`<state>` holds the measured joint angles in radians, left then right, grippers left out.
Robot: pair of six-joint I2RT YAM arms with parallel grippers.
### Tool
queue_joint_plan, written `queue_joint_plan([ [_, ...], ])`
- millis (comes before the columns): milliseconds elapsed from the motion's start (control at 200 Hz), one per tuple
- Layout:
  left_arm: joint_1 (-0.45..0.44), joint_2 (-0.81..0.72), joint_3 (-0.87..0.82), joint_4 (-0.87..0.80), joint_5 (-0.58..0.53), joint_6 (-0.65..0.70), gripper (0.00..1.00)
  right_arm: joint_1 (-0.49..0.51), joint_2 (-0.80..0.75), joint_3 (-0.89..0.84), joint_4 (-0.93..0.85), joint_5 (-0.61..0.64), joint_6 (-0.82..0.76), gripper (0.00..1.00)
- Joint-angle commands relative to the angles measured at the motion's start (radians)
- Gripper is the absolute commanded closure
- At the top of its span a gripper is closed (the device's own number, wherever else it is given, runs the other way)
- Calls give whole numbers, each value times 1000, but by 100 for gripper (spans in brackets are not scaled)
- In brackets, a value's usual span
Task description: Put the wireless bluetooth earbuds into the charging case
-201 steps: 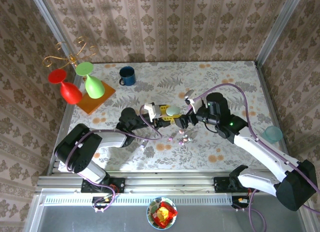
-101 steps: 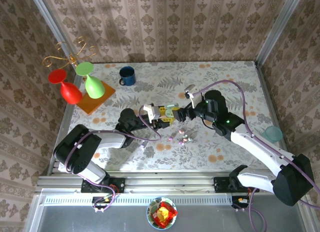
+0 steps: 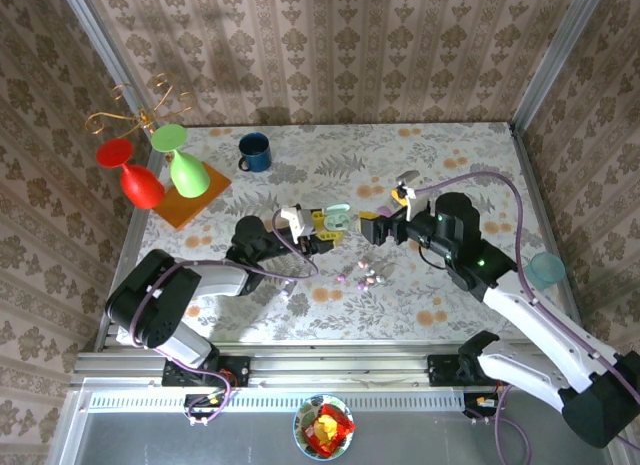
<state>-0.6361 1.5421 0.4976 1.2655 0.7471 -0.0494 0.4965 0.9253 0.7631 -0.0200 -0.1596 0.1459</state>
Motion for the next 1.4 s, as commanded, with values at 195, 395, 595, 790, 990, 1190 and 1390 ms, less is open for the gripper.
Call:
queue_joint_plan([
  [195,52,-51,-31,31,51,-19,76,-89,12,-151,-190,-21,343,0],
  [395,55,-50,-35,30,56,-16,77,-106,125,-168,-321,-62,480,21],
  [595,55,-55,-40,29,54,-13,77,-88,244,-194,-258,-191,550,41],
  [790,55,-56,-45,29,49,-10,77,-62,335,-229,-159,-218,589,56],
  [990,55,-55,-46,29,45,-6,77,-33,419,-208,-111,-260,580,60],
  [1190,55,-43,-38,29,50,-10,77,-33,459,-160,-116,-233,565,62],
  [1390,55,-46,-41,29,55,-18,77,-35,519,-130,-103,-224,567,63],
])
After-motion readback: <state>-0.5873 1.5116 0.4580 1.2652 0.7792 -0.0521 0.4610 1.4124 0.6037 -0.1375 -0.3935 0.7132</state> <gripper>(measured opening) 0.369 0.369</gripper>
